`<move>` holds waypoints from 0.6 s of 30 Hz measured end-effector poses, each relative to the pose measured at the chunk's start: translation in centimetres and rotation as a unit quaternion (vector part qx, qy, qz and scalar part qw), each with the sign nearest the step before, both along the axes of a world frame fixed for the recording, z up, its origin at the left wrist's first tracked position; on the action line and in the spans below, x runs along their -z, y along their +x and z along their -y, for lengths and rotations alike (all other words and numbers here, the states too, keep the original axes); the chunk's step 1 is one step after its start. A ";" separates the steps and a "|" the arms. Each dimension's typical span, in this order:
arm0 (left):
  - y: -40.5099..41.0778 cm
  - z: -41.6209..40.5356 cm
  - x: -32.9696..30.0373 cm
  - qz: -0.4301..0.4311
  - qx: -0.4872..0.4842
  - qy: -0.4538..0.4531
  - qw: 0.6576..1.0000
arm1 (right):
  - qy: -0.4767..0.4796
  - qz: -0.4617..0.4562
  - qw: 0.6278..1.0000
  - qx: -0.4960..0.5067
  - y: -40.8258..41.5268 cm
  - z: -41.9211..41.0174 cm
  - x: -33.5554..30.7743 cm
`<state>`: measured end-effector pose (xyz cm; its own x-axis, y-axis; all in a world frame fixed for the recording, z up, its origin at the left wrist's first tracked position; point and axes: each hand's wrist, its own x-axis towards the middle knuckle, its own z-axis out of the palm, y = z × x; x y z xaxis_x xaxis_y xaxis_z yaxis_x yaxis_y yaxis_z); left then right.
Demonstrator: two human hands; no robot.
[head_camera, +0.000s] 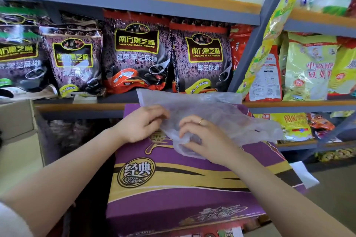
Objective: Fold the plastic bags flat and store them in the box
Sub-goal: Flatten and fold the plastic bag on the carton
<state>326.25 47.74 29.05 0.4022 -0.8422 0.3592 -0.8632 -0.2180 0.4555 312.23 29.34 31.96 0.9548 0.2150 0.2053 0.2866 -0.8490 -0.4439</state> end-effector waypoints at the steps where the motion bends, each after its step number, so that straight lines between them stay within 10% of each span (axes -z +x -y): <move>1: -0.3 -0.4 0.3 0.006 0.014 0.003 1.000 | 0.007 0.018 1.000 0.014 -0.1 -0.1 0.1; 18: -1.5 0.3 0.4 0.188 -0.113 -0.052 0.974 | 0.031 0.077 0.992 0.099 -2.2 0.7 0.3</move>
